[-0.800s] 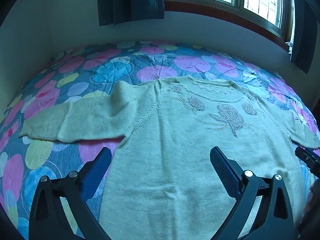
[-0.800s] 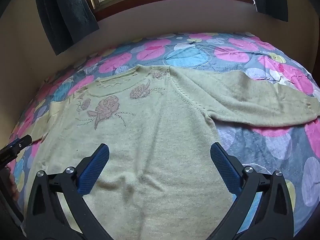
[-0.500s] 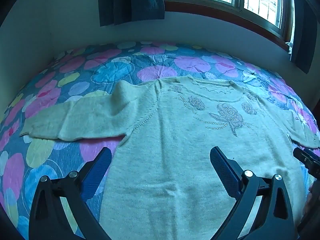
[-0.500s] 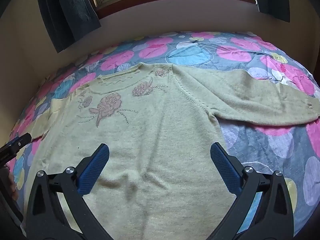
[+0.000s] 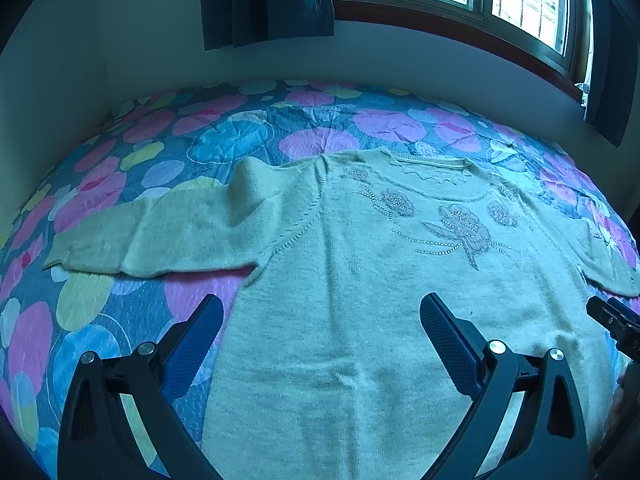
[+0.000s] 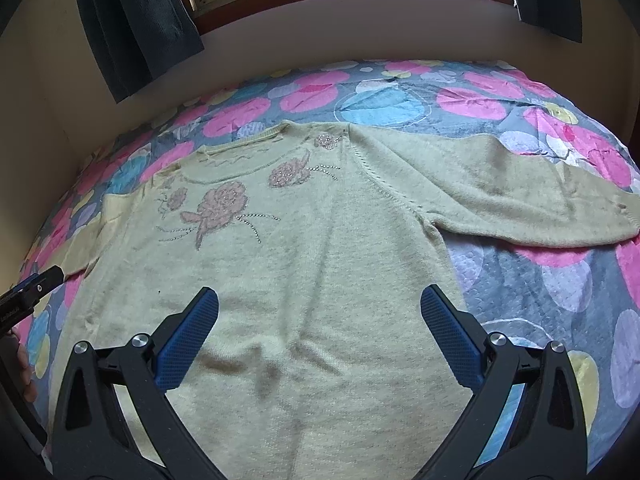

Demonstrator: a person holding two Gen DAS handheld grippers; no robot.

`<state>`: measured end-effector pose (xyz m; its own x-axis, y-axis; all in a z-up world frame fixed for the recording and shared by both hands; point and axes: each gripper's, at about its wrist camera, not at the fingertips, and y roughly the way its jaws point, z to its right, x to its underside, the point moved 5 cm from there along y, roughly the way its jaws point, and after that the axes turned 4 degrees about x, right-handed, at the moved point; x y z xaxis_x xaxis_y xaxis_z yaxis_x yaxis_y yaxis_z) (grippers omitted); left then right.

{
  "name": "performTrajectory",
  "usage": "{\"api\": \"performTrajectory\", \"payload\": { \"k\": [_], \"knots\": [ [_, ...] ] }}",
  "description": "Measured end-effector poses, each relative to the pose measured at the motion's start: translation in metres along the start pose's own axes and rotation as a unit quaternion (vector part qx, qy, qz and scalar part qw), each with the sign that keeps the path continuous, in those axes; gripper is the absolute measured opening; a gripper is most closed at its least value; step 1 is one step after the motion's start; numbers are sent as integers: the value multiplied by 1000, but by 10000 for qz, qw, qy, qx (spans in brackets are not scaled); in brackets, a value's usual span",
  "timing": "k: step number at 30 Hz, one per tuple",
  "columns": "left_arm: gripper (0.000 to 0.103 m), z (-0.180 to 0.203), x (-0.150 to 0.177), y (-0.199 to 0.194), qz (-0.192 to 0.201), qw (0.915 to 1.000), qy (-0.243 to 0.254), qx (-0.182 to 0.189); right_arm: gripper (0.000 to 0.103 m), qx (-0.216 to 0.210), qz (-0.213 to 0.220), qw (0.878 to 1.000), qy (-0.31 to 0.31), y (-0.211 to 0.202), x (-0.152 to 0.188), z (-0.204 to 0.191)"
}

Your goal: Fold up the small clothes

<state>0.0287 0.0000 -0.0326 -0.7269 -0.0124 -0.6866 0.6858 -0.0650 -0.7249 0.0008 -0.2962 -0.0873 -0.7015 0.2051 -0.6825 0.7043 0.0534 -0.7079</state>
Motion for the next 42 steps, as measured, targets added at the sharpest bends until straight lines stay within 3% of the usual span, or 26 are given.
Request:
{"api": "performTrajectory", "payload": {
  "k": [42],
  "knots": [
    [98, -2, 8, 3, -14, 10000, 35, 24, 101, -19, -107, 9999, -5, 6, 6, -6]
  ]
}}
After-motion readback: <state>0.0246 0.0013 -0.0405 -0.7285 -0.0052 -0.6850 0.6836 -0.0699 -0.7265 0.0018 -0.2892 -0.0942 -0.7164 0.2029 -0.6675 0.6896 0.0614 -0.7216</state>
